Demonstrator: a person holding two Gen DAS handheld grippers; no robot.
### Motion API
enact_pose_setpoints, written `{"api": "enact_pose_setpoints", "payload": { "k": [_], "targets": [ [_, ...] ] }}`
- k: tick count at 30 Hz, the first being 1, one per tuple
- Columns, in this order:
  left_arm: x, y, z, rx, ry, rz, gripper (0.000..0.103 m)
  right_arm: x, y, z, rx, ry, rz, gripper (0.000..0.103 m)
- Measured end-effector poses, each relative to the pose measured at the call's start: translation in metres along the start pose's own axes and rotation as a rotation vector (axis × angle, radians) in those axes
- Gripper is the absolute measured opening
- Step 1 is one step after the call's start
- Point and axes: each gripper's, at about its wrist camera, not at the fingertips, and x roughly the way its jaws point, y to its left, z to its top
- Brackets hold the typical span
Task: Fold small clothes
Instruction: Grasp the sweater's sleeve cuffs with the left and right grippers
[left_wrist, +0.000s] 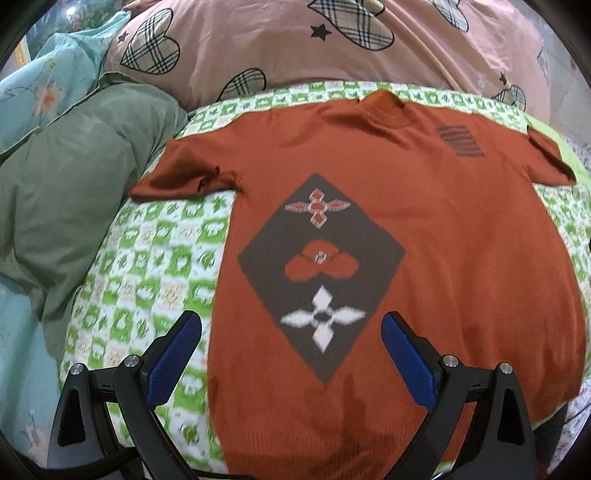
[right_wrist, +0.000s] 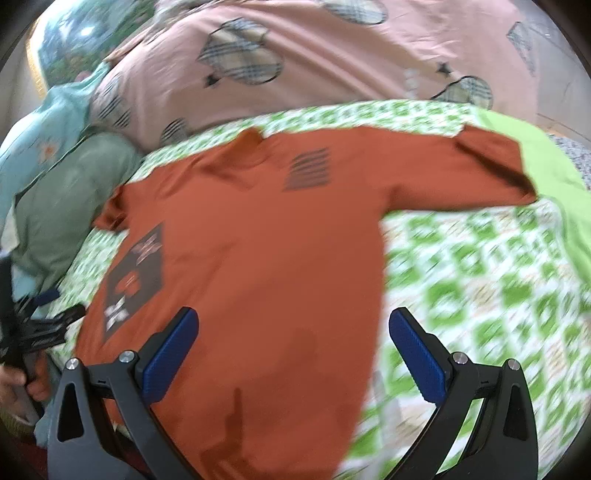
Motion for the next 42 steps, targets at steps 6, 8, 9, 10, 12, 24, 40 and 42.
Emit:
{"api": "enact_pose_setpoints", "payload": {
  "k": [6, 8, 9, 10, 12, 24, 40, 42],
  "targets": [
    [0.016, -0.007, 0.018, -0.009, 0.000, -0.021, 0.098, 0.012, -0.070, 0.055, 0.061, -0.082, -0.161, 0.089],
    [0.022, -0.012, 0.021, 0.004, 0.005, -0.018, 0.098, 0.022, -0.091, 0.077, 0.064, -0.105, -0.199, 0.085],
    [0.027, -0.015, 0.023, 0.012, 0.010, -0.015, 0.098, 0.028, -0.100, 0.086, 0.064, -0.112, -0.227, 0.084],
    [0.031, -0.018, 0.025, 0.017, 0.017, -0.017, 0.098, 0.036, -0.108, 0.096, 0.063, -0.111, -0.248, 0.082],
    [0.040, -0.023, 0.028, 0.018, 0.039, -0.024, 0.098, 0.056, -0.130, 0.117, 0.073, -0.097, -0.273, 0.079],
    [0.078, -0.035, 0.047, 0.018, 0.089, -0.035, 0.098, 0.143, -0.210, 0.180, 0.038, -0.003, -0.452, 0.045],
    [0.066, -0.022, 0.043, -0.016, 0.037, -0.078, 0.098, 0.123, -0.027, 0.151, 0.158, -0.086, 0.290, 0.005],
    [0.064, -0.017, 0.041, -0.032, 0.030, -0.095, 0.098, 0.135, 0.012, 0.148, 0.173, -0.073, 0.394, 0.005]
  ]
}}
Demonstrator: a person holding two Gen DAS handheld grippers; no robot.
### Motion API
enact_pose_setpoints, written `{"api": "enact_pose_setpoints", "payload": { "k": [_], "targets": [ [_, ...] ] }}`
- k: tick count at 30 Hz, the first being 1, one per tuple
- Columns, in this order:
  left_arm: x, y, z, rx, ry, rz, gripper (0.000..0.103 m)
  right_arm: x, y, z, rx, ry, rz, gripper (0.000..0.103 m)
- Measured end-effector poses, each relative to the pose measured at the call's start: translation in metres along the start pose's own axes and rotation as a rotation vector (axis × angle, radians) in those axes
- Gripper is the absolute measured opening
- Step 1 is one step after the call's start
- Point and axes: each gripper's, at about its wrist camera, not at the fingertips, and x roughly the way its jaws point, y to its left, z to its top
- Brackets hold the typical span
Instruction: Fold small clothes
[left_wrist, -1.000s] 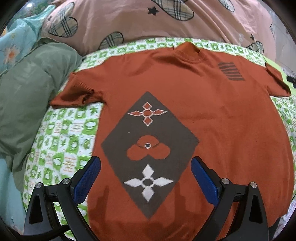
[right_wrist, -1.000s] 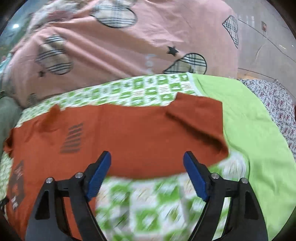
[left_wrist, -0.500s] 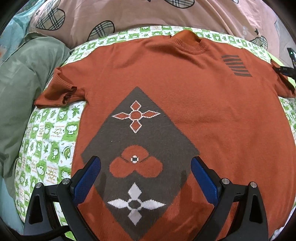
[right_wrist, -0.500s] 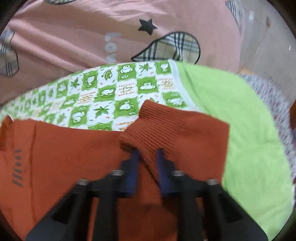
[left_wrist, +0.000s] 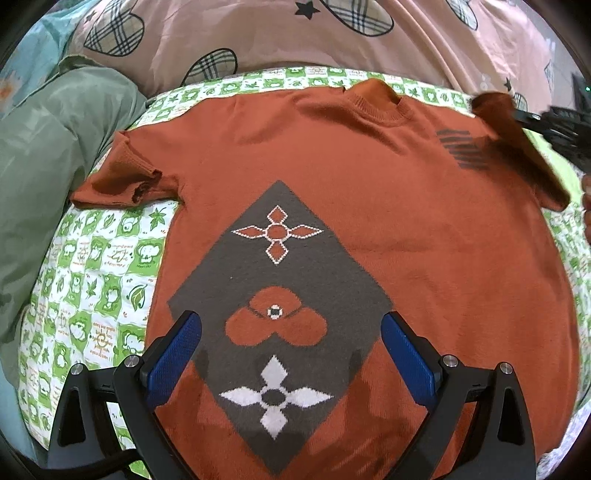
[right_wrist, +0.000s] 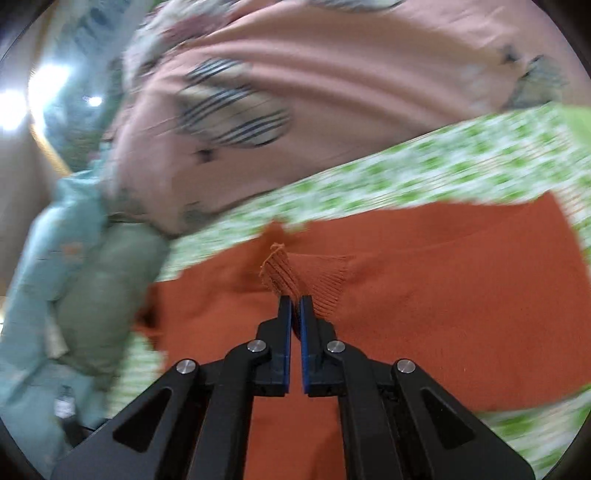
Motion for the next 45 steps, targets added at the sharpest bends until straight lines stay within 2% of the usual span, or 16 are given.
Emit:
{"api": "enact_pose_setpoints", "payload": {
  "k": [2, 7, 13, 17, 19, 22, 25, 28, 30, 32, 33, 34, 35, 38, 41, 45],
  "targets": [
    [-0.003, 0.006, -0.001, -0.017, -0.009, -0.016, 0.098, 0.031, 0.032, -0.009, 0.007, 0.035, 0.089, 0.005],
    [-0.003, 0.025, 0.000, -0.081, -0.015, -0.064, 0.098, 0.099, 0.086, -0.030, 0.021, 0.123, 0.209, 0.005],
    [0.012, 0.049, 0.011, -0.168, -0.017, -0.148, 0.098, 0.175, 0.114, -0.052, 0.041, 0.219, 0.222, 0.005],
    [0.033, 0.060, 0.027, -0.225, -0.005, -0.217, 0.098, 0.189, 0.101, -0.061, 0.077, 0.293, 0.215, 0.009],
    [0.046, 0.063, 0.040, -0.250, 0.000, -0.282, 0.098, 0.183, 0.100, -0.063, 0.078, 0.304, 0.215, 0.021],
    [0.064, 0.063, 0.061, -0.291, 0.011, -0.375, 0.098, 0.141, 0.099, -0.061, 0.026, 0.221, 0.179, 0.042],
    [0.089, 0.058, 0.085, -0.324, 0.032, -0.468, 0.098, 0.100, 0.088, -0.062, 0.037, 0.149, 0.144, 0.043],
    [0.114, 0.049, 0.108, -0.336, 0.040, -0.491, 0.097, 0.051, 0.069, -0.067, 0.068, 0.078, 0.091, 0.043],
    [0.127, 0.045, 0.122, -0.312, 0.016, -0.451, 0.086, 0.028, 0.059, -0.071, 0.082, 0.049, 0.058, 0.044],
    [0.134, 0.038, 0.133, -0.274, -0.002, -0.432, 0.029, 0.008, 0.048, -0.073, 0.097, 0.020, 0.027, 0.045],
    [0.137, 0.036, 0.136, -0.259, 0.009, -0.434, 0.011, -0.004, 0.040, -0.073, 0.102, 0.003, -0.009, 0.045],
    [0.140, 0.034, 0.139, -0.250, 0.021, -0.451, 0.006, -0.012, 0.035, -0.072, 0.104, -0.010, -0.035, 0.045],
    [0.136, 0.033, 0.139, -0.241, 0.008, -0.446, 0.006, -0.018, 0.031, -0.070, 0.105, -0.018, -0.049, 0.045],
    [0.107, 0.039, 0.136, -0.181, -0.105, -0.284, 0.005, -0.043, 0.009, -0.061, 0.110, -0.060, -0.137, 0.046],
    [0.104, 0.061, 0.139, -0.201, -0.141, -0.168, 0.005, -0.058, -0.021, -0.050, 0.150, -0.092, -0.219, 0.049],
    [0.117, 0.078, 0.139, -0.227, -0.107, -0.171, 0.005, -0.047, -0.053, -0.034, 0.163, -0.066, -0.271, 0.049]
  ]
}}
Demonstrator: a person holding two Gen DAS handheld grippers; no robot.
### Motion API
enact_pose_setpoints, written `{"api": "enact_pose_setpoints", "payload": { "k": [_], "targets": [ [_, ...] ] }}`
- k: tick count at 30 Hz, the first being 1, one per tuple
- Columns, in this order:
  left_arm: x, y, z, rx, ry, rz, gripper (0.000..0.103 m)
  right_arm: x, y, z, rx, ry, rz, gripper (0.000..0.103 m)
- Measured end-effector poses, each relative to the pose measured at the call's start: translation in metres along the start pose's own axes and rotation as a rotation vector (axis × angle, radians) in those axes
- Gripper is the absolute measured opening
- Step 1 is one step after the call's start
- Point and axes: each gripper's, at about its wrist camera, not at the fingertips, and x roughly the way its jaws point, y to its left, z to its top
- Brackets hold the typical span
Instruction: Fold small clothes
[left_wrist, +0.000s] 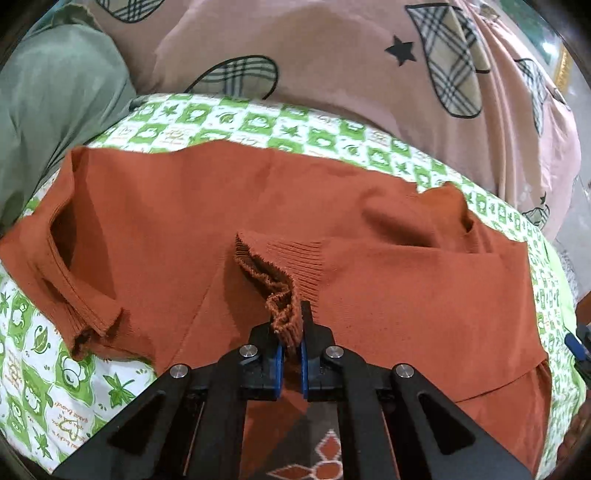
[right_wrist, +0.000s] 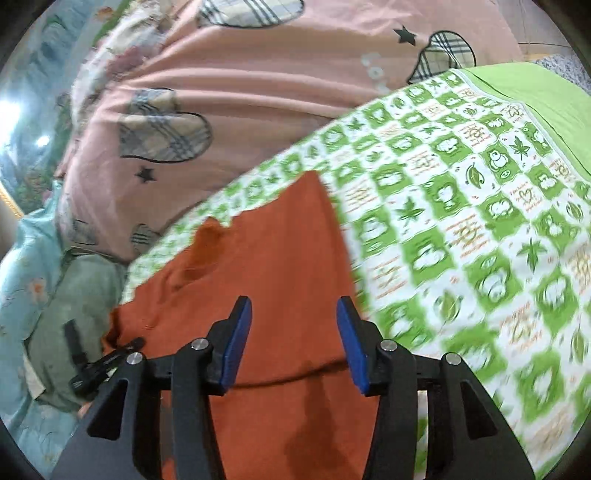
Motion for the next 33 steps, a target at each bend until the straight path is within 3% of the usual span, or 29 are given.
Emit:
{"api": "enact_pose_setpoints", "payload": {
  "k": [8, 9, 10, 15, 20, 24, 26, 28, 30, 32, 33],
  "targets": [
    [-0.002, 0.004, -0.004, -0.003, -0.009, 0.021, 0.006, 0.081, -0.021, 0.024, -0.040, 0.151, -0.074, 0.048],
    [-0.004, 0.005, -0.005, -0.003, -0.009, 0.023, 0.006, 0.091, -0.023, 0.023, -0.041, 0.180, -0.057, 0.024],
    [-0.004, 0.004, -0.005, -0.003, -0.007, 0.025, 0.006, 0.093, -0.023, 0.021, -0.045, 0.191, -0.037, 0.010],
    [-0.007, -0.010, -0.006, 0.030, -0.012, -0.001, 0.006, 0.059, -0.025, 0.025, -0.070, 0.090, -0.081, 0.010],
    [0.009, -0.027, -0.011, 0.074, 0.009, 0.039, 0.006, 0.078, -0.027, 0.022, -0.093, 0.123, -0.165, 0.010],
    [0.010, -0.016, -0.015, 0.049, 0.026, 0.021, 0.010, 0.062, -0.019, 0.021, -0.070, 0.081, -0.198, 0.017],
    [0.000, -0.011, -0.017, 0.052, 0.019, 0.029, 0.017, 0.045, -0.014, 0.017, -0.060, 0.047, -0.173, 0.026],
    [-0.018, -0.004, -0.021, 0.056, -0.014, 0.044, 0.020, 0.025, 0.000, 0.004, -0.055, 0.022, -0.089, 0.051],
    [-0.040, 0.008, -0.027, 0.046, -0.055, 0.094, 0.040, 0.015, 0.020, -0.013, -0.094, 0.039, -0.019, 0.059],
    [-0.061, 0.023, -0.030, 0.018, -0.104, 0.139, 0.065, 0.014, 0.037, -0.031, -0.121, 0.077, 0.041, 0.059],
    [-0.072, 0.033, -0.030, -0.002, -0.127, 0.169, 0.068, 0.016, 0.048, -0.045, -0.136, 0.115, 0.080, 0.059]
  ]
}}
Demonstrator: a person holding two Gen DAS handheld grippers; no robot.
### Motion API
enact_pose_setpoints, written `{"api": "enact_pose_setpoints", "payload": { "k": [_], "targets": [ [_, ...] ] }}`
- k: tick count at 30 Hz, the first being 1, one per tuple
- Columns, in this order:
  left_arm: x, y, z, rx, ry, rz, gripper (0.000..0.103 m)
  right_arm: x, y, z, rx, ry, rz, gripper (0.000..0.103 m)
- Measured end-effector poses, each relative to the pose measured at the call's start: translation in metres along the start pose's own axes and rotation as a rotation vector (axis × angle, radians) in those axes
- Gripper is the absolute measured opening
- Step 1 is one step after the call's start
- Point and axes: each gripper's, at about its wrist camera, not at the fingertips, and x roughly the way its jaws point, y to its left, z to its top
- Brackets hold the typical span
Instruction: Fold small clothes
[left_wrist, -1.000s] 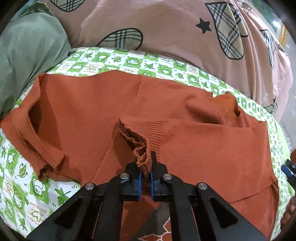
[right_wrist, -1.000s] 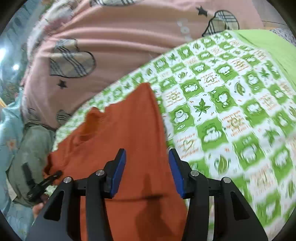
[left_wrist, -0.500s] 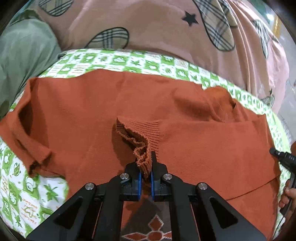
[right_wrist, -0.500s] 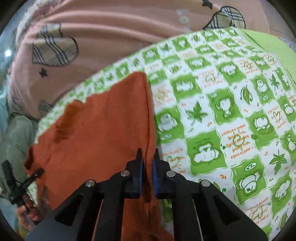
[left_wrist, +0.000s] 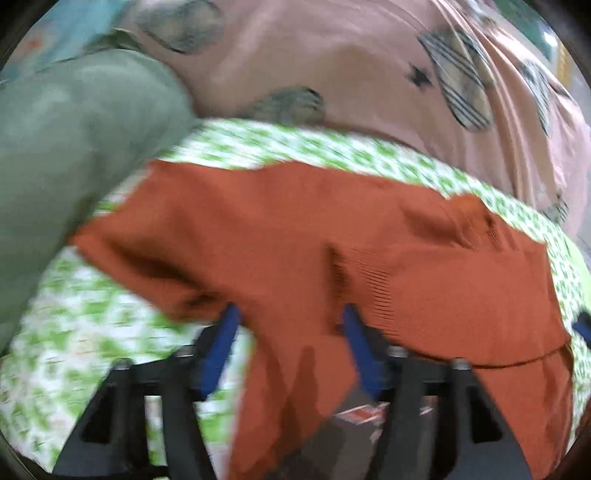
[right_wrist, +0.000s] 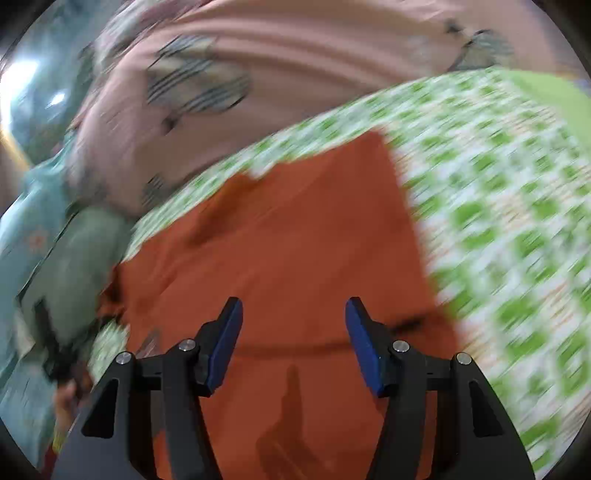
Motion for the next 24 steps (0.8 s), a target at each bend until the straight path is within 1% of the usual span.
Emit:
{"api": "enact_pose_setpoints", "payload": {
  "k": [2, 3, 5, 7, 9, 11, 12, 13, 14, 15, 16, 17, 18, 20, 23, 24],
  "targets": [
    [-0.009, 0.017, 0.005, -0.029, -0.019, 0.030, 0.074, 0.011, 0.018, -0.017, -0.015, 0.054, 0.048, 0.059],
    [-0.009, 0.025, 0.010, -0.040, -0.013, 0.048, 0.077, 0.016, 0.024, -0.023, -0.023, 0.075, 0.062, 0.059],
    [-0.004, 0.035, 0.020, -0.056, -0.002, 0.075, 0.080, 0.026, 0.036, -0.034, -0.036, 0.108, 0.085, 0.059],
    [0.009, 0.040, 0.030, -0.077, 0.026, 0.099, 0.083, 0.036, 0.048, -0.043, -0.048, 0.137, 0.107, 0.059],
    [0.030, 0.044, 0.038, -0.078, 0.073, 0.131, 0.083, 0.038, 0.055, -0.049, -0.061, 0.159, 0.125, 0.059],
    [0.052, 0.048, 0.040, -0.072, 0.102, 0.204, 0.083, 0.040, 0.059, -0.048, -0.072, 0.166, 0.131, 0.059],
    [0.060, 0.051, 0.040, -0.071, 0.115, 0.227, 0.081, 0.041, 0.060, -0.048, -0.073, 0.165, 0.132, 0.059],
    [0.069, 0.056, 0.039, -0.071, 0.136, 0.244, 0.066, 0.039, 0.060, -0.047, -0.075, 0.161, 0.133, 0.059],
    [0.075, 0.061, 0.037, -0.075, 0.163, 0.226, 0.032, 0.038, 0.059, -0.047, -0.074, 0.157, 0.131, 0.059],
    [0.078, 0.065, 0.036, -0.085, 0.181, 0.192, 0.017, 0.036, 0.059, -0.046, -0.073, 0.150, 0.130, 0.059],
    [0.077, 0.067, 0.035, -0.092, 0.180, 0.180, 0.014, 0.035, 0.058, -0.046, -0.071, 0.147, 0.129, 0.059],
    [0.072, 0.067, 0.034, -0.087, 0.160, 0.175, 0.011, 0.035, 0.059, -0.046, -0.069, 0.145, 0.127, 0.059],
    [0.064, 0.065, 0.034, -0.071, 0.141, 0.163, 0.010, 0.034, 0.058, -0.046, -0.065, 0.141, 0.129, 0.059],
    [0.046, 0.059, 0.035, -0.054, 0.110, 0.105, 0.009, 0.031, 0.056, -0.046, -0.062, 0.138, 0.133, 0.059],
    [0.014, 0.037, 0.039, -0.032, 0.068, 0.001, 0.009, 0.021, 0.052, -0.045, -0.048, 0.116, 0.145, 0.059],
    [0.000, 0.023, 0.042, -0.016, 0.050, -0.056, 0.009, 0.018, 0.052, -0.044, -0.045, 0.108, 0.145, 0.059]
  ]
}}
